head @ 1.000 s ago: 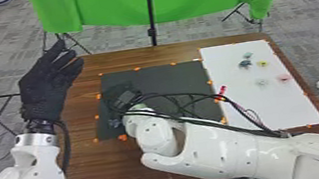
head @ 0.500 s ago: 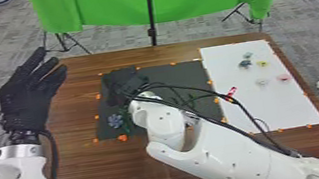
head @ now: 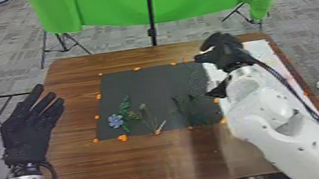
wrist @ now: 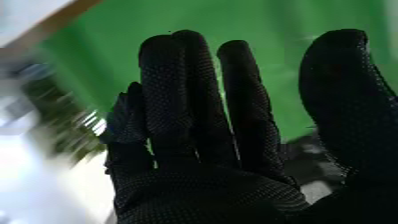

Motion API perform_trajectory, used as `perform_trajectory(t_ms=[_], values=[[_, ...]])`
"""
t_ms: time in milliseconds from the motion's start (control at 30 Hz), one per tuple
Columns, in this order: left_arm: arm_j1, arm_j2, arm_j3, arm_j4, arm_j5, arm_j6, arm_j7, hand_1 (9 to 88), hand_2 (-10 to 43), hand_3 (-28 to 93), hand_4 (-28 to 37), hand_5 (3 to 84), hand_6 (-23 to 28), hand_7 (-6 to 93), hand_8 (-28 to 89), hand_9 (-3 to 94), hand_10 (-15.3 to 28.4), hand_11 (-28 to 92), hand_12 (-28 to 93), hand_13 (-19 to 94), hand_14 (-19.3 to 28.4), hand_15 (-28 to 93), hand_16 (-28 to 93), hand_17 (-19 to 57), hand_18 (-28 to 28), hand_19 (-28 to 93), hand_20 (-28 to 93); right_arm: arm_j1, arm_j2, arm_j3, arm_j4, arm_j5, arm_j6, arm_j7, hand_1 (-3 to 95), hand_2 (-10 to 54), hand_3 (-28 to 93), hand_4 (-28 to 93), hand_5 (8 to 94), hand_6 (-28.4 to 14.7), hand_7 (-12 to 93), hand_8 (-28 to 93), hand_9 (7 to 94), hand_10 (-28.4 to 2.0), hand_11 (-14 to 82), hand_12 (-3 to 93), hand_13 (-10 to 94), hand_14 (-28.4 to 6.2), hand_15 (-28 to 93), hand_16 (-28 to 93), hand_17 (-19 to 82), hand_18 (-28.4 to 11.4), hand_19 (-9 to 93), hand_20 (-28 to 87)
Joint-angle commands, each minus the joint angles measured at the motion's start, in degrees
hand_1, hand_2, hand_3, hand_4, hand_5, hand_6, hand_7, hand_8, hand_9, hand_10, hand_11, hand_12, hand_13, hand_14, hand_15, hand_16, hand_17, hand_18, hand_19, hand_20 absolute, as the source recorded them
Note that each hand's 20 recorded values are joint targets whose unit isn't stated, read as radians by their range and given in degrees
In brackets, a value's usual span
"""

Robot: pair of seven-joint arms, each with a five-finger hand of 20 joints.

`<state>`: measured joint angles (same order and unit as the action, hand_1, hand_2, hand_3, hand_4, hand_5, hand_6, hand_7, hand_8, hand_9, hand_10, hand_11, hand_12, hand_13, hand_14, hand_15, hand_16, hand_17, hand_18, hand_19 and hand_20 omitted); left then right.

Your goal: Arrange flowers

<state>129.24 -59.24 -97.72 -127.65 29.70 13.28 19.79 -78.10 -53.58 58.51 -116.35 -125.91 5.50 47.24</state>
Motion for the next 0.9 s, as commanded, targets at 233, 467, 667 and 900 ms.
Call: perform_trajectory(t_ms=[233, 467, 667, 900], values=[[2.02, 0.06, 1.25, -0.19, -0.71, 0.87, 1.7, 23.6, 7.2, 80, -26.0, 39.5, 10.3, 10.3, -9, 34.1, 19.6, 24, 10, 24, 26.1, 46, -9, -10.4, 23.7, 52, 13, -12.36, 16.02, 10.59, 6.29, 1.58, -1.18, 8.42, 34.5, -9.5, 78, -28, 54.5, -0.4, 18, -13, 52.7, -20.2, 23.7, 13.7, 43, -17.5, 70, 6, 17, -22.0, 84, 46], [2.49, -0.51, 1.13, -0.35, -0.31, 0.74, 0.88, 23.6, 7.2, 80, -25.8, 39.5, 10.3, 10.2, -9, 34.1, 19.6, 24, 10, 24, 26.1, 46, -9, -10.4, 23.8, 52, 13, -10.26, 14.38, 5.8, 7.69, -2.32, -2.24, 8.73, 34.8, -9.5, 78, -28, 53.0, 0.7, 19, -14, 55.2, -19.3, 29.6, 15.4, 47, -16.3, 78, 8, 18, -22.2, 85, 47], [2.02, -0.47, 1.4, -0.2, -0.35, 0.69, 0.86, 23.8, 7.2, 80, -25.8, 39.4, 10.3, 10.3, -9, 34.1, 19.5, 24, 10, 24, 26.0, 47, -9, -10.4, 23.8, 52, 13, -6.19, 14.3, 1.08, 10.41, -1.43, -3.1, 9.3, 34.8, -9.5, 78, -28, 47.8, 1.0, 18, -14, 54.6, -19.2, 39.2, 15.9, 49, -16.2, 83, 9, 18, -22.6, 86, 49], [2.24, -0.76, 1.42, -0.31, -0.27, 0.75, 0.65, 23.8, 7.2, 80, -25.6, 39.4, 10.4, 10.3, -9, 34.0, 19.4, 24, 10, 24, 26.0, 47, -9, -10.5, 23.8, 52, 13, 1.86, 14.55, -9.71, 18.08, -2.56, -0.66, 11.84, 36.6, -9.5, 79, -28, 47.8, 2.0, 18, -14, 55.5, -18.8, 40.5, 15.3, 50, -15.7, 84, 9, 19, -22.7, 87, 49]])
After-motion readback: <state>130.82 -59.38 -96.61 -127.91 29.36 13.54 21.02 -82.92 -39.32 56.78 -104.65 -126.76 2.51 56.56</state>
